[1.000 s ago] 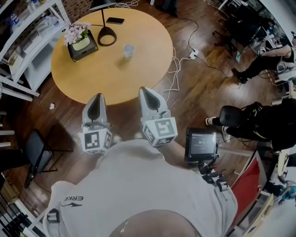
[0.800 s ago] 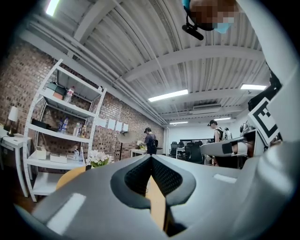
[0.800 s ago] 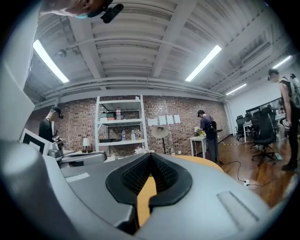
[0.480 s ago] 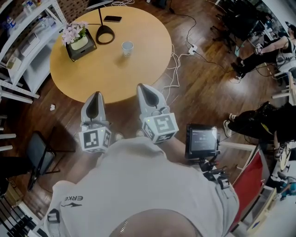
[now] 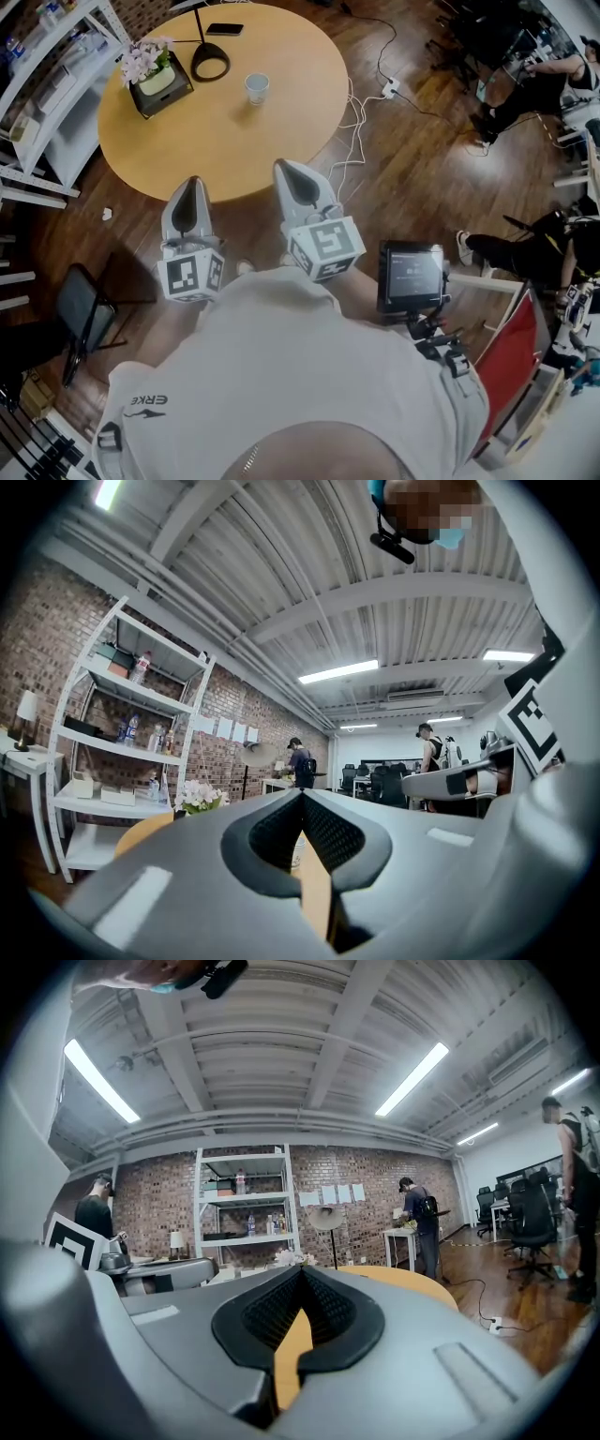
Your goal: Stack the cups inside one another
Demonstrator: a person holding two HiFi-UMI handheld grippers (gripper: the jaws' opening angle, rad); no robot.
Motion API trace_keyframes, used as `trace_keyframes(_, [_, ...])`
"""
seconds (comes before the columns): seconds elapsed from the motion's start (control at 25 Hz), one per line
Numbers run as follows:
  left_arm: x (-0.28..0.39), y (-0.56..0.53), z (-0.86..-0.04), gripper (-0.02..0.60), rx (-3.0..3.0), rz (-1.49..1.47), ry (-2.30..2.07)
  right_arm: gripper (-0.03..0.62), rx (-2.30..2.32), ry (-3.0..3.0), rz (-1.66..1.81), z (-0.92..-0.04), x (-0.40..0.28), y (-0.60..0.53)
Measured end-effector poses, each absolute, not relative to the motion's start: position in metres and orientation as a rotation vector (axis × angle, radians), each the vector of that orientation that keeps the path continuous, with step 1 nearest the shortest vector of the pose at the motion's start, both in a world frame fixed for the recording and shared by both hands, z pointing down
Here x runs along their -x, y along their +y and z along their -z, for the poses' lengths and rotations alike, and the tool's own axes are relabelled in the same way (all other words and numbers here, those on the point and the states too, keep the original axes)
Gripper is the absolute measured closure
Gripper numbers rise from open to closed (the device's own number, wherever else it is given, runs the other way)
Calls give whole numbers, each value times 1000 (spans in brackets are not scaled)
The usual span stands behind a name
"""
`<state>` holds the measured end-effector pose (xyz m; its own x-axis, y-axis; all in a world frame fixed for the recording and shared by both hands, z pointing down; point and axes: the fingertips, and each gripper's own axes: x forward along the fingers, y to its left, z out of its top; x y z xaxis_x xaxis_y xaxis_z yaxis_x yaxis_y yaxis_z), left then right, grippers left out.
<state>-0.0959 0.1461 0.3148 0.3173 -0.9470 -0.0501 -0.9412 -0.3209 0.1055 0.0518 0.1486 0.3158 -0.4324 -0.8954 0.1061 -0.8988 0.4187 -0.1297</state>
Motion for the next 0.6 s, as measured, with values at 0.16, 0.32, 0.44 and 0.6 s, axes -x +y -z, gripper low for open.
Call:
trace_keyframes(0.16, [92, 141, -315, 580, -2512, 147, -1790, 582, -1659, -2622, -270, -316, -55, 145])
trace_keyframes(0.32, [94, 140, -318, 580, -2515, 152, -1777, 582, -1661, -2617, -258, -317, -51, 144])
trace_keyframes(0.44, [96, 140, -318, 580, -2516, 147, -1762, 582, -1663, -2611, -259, -317, -48, 145])
trace_keyframes(0.6, [96, 137, -314, 580, -2517, 141, -1757, 582, -1657, -2610, -262, -311, -46, 142])
